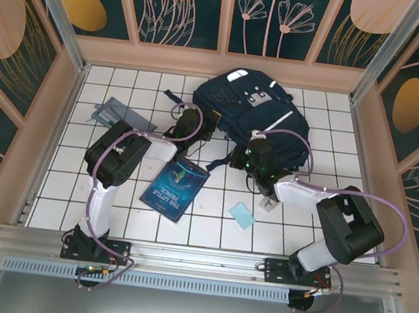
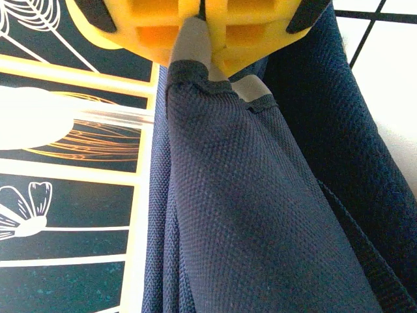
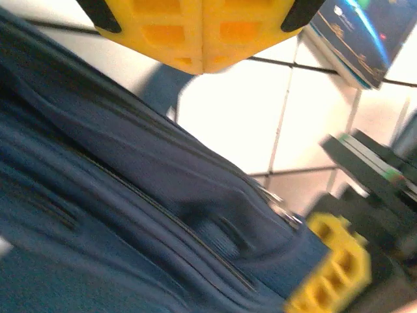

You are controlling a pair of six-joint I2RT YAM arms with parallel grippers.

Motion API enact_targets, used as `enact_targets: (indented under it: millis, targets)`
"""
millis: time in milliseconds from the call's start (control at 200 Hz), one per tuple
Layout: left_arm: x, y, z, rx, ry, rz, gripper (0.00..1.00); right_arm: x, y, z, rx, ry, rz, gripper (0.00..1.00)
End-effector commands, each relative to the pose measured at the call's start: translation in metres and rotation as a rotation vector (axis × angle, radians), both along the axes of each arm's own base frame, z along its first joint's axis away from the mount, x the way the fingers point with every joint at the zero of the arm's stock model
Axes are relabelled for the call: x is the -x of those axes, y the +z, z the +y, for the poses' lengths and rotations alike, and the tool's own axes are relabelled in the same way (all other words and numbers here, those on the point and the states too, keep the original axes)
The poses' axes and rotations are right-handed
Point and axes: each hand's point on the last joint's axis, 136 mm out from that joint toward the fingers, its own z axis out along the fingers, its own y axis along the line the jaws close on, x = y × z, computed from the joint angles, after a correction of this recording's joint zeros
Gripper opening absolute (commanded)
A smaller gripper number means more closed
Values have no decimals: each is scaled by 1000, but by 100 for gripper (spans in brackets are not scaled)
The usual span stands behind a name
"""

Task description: Pack the student bag

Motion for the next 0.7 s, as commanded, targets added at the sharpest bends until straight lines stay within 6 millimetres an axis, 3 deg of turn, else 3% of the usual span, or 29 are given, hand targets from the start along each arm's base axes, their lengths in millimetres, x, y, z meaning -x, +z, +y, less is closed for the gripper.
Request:
enact_targets:
  millis: [0, 60, 95, 175, 355, 495, 515, 696]
  targets:
    - [-13, 46, -2, 71, 5, -121, 0, 14, -5, -8, -7, 48, 37, 0]
    - [-8, 48, -6, 95, -12, -114, 0, 15, 3, 2, -66, 92, 20, 0]
    - [-5, 52, -9, 118, -22, -115, 0, 13, 8, 10, -103, 117, 12, 11]
    - [2, 59, -15, 158, -47, -115, 0, 9, 11, 24, -161, 151, 6, 22]
    - [18, 81, -22, 210, -71, -115, 0, -6, 18, 34, -257, 149, -81, 53]
    - [29, 97, -22, 245, -80, -112, 0, -19, 29, 43, -320, 171, -147, 60]
    - [30, 99, -22, 246, -84, -111, 0, -29, 32, 34, -327, 148, -162, 61]
    - [39, 111, -21, 242, -97, -94, 0, -52, 48, 29, -352, 143, -228, 67]
